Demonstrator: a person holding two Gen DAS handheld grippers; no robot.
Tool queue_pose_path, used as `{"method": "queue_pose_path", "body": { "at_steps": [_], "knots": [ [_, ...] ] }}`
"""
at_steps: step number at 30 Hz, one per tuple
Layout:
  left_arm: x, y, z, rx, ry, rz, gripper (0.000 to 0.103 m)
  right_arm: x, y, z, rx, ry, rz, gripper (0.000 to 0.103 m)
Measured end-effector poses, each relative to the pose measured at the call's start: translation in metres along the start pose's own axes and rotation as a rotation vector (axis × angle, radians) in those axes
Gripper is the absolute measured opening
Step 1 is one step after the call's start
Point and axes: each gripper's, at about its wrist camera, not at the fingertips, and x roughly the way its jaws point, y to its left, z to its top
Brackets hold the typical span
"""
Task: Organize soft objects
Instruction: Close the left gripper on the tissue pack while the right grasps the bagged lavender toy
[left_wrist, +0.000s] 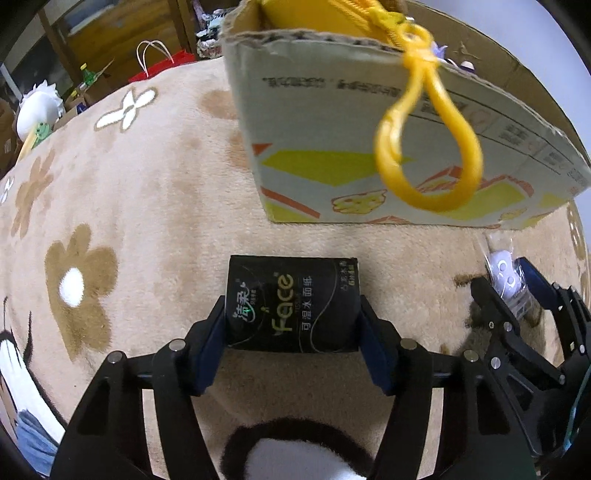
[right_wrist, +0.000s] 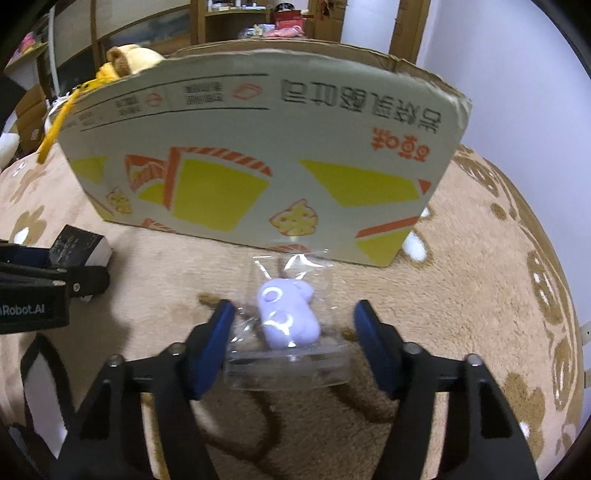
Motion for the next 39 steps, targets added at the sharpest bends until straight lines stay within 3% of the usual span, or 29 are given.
{"method": "queue_pose_path", "body": {
  "at_steps": [8, 9, 11, 14, 17, 26, 29, 31, 33, 39],
  "knots": [
    [-0.032, -0.013, -0.009, 0.062, -0.083, 0.007, 0.064, -0.032, -0.005, 0.002, 0.033, -0.03, 0.032, 0.059],
    [-0.038, -0.014, -0.011, 0.067, -0.101, 0.018, 0.064, -0.038, -0.006, 0.002, 0.039, -0.04, 0.037, 0.049],
    [-0.051, -0.014, -0.014, 0.083, -0.141, 0.061, 0.064, -0.047, -0.01, 0.004, 0.057, -0.04, 0.051, 0.018],
    [-0.073, -0.015, -0.019, 0.084, -0.196, 0.07, 0.064, -0.061, -0.019, 0.005, 0.116, -0.054, 0.063, 0.017],
    [-0.091, -0.006, -0.023, 0.066, -0.233, 0.063, 0.064, -0.067, -0.027, 0.006, 0.142, -0.046, 0.074, 0.003],
    [-0.121, -0.006, -0.029, 0.059, -0.317, 0.061, 0.064, -0.066, -0.054, 0.015, 0.199, -0.08, 0.13, 0.001],
    [-0.116, -0.002, -0.026, 0.056, -0.308, 0.065, 0.064, -0.056, -0.059, 0.016, 0.216, -0.028, 0.162, 0.002],
    [-0.111, -0.002, -0.025, 0.054, -0.299, 0.068, 0.064, -0.045, -0.061, 0.013, 0.235, 0.011, 0.175, 0.011],
    [-0.108, -0.002, -0.024, 0.054, -0.292, 0.071, 0.064, -0.038, -0.061, 0.011, 0.248, 0.03, 0.173, 0.028],
    [-0.105, -0.002, -0.023, 0.051, -0.291, 0.07, 0.064, -0.013, -0.054, 0.012, 0.217, 0.069, 0.175, 0.062]
  ]
}}
